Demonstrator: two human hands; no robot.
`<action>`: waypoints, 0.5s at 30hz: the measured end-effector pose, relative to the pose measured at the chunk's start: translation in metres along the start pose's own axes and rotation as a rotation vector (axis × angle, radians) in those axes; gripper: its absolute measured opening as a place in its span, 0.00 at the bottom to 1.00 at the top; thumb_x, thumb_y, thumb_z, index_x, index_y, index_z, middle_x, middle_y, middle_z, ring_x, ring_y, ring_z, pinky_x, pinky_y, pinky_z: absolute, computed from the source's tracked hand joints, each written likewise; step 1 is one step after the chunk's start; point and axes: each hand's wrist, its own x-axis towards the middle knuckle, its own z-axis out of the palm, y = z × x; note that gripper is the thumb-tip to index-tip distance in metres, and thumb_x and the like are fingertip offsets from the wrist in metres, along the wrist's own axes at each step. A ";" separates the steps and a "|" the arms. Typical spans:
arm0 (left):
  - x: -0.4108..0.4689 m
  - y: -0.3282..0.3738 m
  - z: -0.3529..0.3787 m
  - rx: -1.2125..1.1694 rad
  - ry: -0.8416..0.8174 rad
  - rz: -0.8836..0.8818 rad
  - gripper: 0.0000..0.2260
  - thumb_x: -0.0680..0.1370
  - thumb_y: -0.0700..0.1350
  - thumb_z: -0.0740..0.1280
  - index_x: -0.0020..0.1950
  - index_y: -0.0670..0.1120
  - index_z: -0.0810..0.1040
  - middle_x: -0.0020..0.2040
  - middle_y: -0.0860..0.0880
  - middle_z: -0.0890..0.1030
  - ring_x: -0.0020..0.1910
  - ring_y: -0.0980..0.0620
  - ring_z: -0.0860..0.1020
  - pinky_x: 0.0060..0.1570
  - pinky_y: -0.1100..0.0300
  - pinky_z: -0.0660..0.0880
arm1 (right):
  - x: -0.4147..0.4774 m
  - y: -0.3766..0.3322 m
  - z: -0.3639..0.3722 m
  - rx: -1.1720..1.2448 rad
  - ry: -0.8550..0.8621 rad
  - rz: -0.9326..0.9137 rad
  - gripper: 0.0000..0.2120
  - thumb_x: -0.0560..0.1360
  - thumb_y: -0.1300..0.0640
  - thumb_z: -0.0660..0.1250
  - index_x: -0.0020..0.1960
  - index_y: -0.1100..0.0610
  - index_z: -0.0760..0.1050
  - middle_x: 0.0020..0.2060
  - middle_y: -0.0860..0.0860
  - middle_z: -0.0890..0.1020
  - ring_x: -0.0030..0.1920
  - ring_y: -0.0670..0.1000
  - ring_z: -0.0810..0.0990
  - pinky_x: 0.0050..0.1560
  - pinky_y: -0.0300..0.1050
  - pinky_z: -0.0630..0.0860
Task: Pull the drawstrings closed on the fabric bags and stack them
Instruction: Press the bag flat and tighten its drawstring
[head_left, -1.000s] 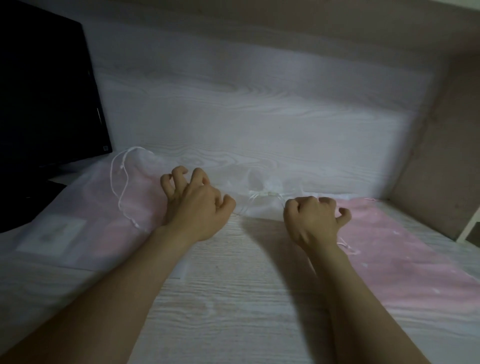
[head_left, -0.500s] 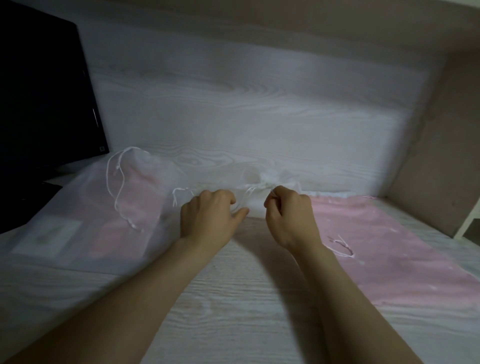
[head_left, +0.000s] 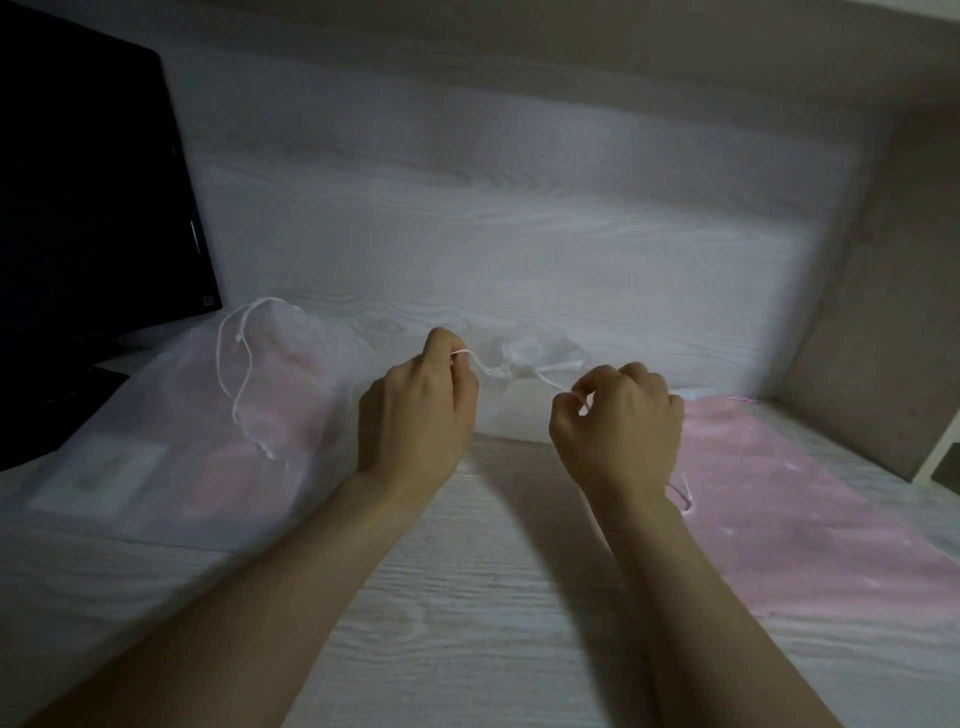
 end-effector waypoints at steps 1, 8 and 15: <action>0.001 -0.002 -0.001 -0.002 0.031 0.022 0.01 0.83 0.42 0.66 0.52 0.45 0.77 0.36 0.48 0.82 0.33 0.40 0.80 0.31 0.53 0.72 | 0.000 0.000 -0.001 -0.002 0.019 -0.003 0.04 0.69 0.54 0.69 0.40 0.54 0.82 0.38 0.52 0.77 0.42 0.59 0.76 0.45 0.52 0.71; 0.009 -0.007 -0.003 -0.207 0.115 0.172 0.08 0.83 0.34 0.66 0.60 0.42 0.80 0.57 0.47 0.84 0.57 0.48 0.81 0.60 0.56 0.75 | 0.001 -0.010 -0.011 0.071 -0.070 0.125 0.11 0.72 0.47 0.65 0.48 0.49 0.83 0.36 0.53 0.83 0.42 0.60 0.81 0.40 0.47 0.74; 0.003 0.002 -0.003 -0.496 -0.323 0.094 0.03 0.88 0.42 0.55 0.56 0.49 0.65 0.79 0.53 0.72 0.68 0.51 0.80 0.60 0.51 0.78 | -0.004 -0.015 -0.017 0.140 -0.150 -0.170 0.12 0.65 0.51 0.58 0.27 0.55 0.61 0.21 0.49 0.64 0.26 0.56 0.66 0.29 0.42 0.56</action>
